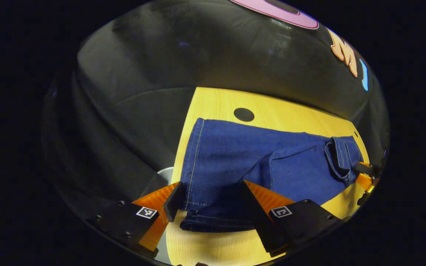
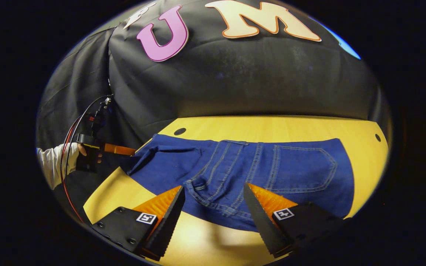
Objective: Grasp the waist and the cuffs of the jeans and fold them to make the two legs overlap; first hold the waist and fold one-third of the jeans toward the cuffs, then hold the cuffs and fold the remaining one-third in the same direction to finish folding.
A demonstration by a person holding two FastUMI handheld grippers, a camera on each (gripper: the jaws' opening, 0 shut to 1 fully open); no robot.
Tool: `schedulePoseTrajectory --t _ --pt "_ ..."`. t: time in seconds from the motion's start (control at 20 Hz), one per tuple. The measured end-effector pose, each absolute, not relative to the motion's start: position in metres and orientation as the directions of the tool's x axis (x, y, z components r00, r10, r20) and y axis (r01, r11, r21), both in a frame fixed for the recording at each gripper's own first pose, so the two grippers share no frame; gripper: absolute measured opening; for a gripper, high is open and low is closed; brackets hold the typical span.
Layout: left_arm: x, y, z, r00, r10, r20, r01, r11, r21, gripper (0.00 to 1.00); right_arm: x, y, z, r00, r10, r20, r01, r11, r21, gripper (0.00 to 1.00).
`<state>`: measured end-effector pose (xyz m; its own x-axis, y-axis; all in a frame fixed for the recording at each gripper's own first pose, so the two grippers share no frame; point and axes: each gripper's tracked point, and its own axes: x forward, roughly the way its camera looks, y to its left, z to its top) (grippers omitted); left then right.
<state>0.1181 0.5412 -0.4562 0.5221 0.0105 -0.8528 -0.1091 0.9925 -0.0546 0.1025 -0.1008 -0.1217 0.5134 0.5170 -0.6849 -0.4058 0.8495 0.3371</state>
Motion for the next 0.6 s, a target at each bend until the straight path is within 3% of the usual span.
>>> schedulePoseTrajectory --t 0.05,0.15,0.2,0.35,0.55,0.6 --pt "0.114 0.546 -0.467 0.496 0.015 -0.868 -0.114 0.992 -0.048 0.96 0.104 -0.104 -0.117 0.525 0.512 -0.680 -0.404 0.853 0.330 0.98" --pt "0.124 0.552 -0.465 0.537 0.017 -0.844 -0.111 0.993 -0.051 0.96 0.105 -0.109 -0.114 0.534 0.506 -0.678 -0.403 0.857 0.322 0.98" --pt "0.124 0.557 -0.466 0.538 0.028 -0.843 -0.113 0.993 -0.039 0.89 0.103 -0.112 -0.113 0.536 0.504 -0.678 -0.404 0.858 0.318 0.98" --pt "0.123 0.563 -0.469 0.515 0.066 -0.855 -0.121 0.993 0.003 1.00 0.101 -0.112 -0.118 0.521 0.504 -0.689 -0.399 0.857 0.325 0.98" --pt "0.120 0.551 -0.466 0.510 0.041 -0.859 -0.108 0.994 -0.017 0.99 0.101 -0.113 -0.125 0.503 0.505 -0.701 -0.394 0.856 0.334 0.98" --pt "0.124 0.545 -0.465 0.525 0.023 -0.851 -0.100 0.994 -0.035 0.83 0.101 -0.114 -0.127 0.501 0.504 -0.704 -0.392 0.857 0.334 0.94"
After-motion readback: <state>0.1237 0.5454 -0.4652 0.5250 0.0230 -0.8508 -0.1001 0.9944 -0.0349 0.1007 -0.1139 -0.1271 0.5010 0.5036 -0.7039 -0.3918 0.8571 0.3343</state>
